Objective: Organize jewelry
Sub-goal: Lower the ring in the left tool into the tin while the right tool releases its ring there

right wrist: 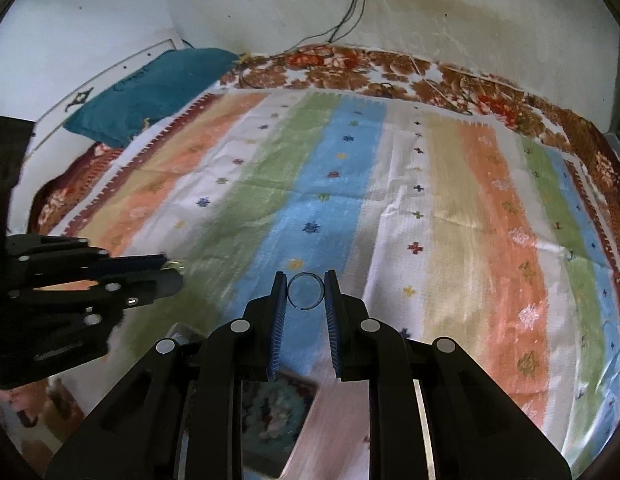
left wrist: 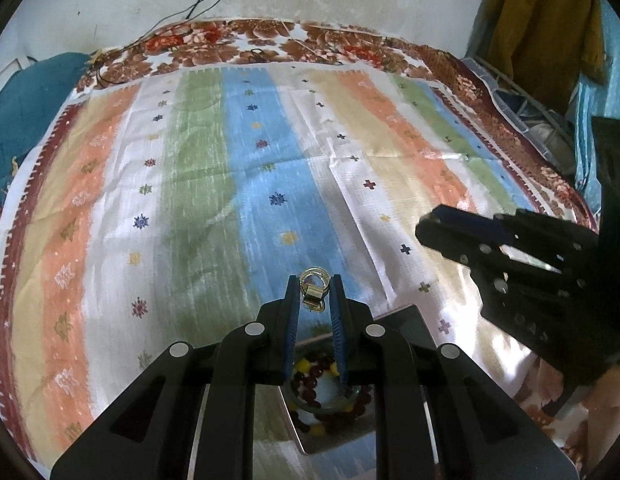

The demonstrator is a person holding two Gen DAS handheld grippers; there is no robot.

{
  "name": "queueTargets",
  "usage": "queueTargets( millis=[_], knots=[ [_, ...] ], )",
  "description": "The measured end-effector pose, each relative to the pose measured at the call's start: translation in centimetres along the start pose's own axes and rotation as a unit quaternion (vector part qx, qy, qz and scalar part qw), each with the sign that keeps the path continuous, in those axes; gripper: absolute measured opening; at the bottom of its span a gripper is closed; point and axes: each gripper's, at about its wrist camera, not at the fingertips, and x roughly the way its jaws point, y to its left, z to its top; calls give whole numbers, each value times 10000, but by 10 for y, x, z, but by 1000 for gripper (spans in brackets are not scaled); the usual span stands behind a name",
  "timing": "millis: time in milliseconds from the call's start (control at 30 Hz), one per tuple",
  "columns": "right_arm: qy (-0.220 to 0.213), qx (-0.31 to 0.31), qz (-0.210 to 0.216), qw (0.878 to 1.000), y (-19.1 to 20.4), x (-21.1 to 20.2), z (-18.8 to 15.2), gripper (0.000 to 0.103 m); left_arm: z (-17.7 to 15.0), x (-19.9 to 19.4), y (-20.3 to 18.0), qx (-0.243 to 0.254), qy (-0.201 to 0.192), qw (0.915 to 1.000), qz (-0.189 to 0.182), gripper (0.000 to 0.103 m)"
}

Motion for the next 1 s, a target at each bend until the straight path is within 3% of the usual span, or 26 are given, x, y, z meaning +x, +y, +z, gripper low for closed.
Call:
queueTargets(
  millis=[367, 600, 1000],
  knots=[
    [-51, -169, 99, 9998, 15, -18, -17, 20, -15, -19, -10, 15, -218, 9997, -84, 15],
    [-67, -14, 396, 9992, 14, -30, -27, 20, -23, -33, -14, -16, -454, 9988, -159, 15],
    [72, 156, 727, 9972, 14, -31, -35, 20, -31, -34, -18, 0, -394, 9990, -196, 15]
  ],
)
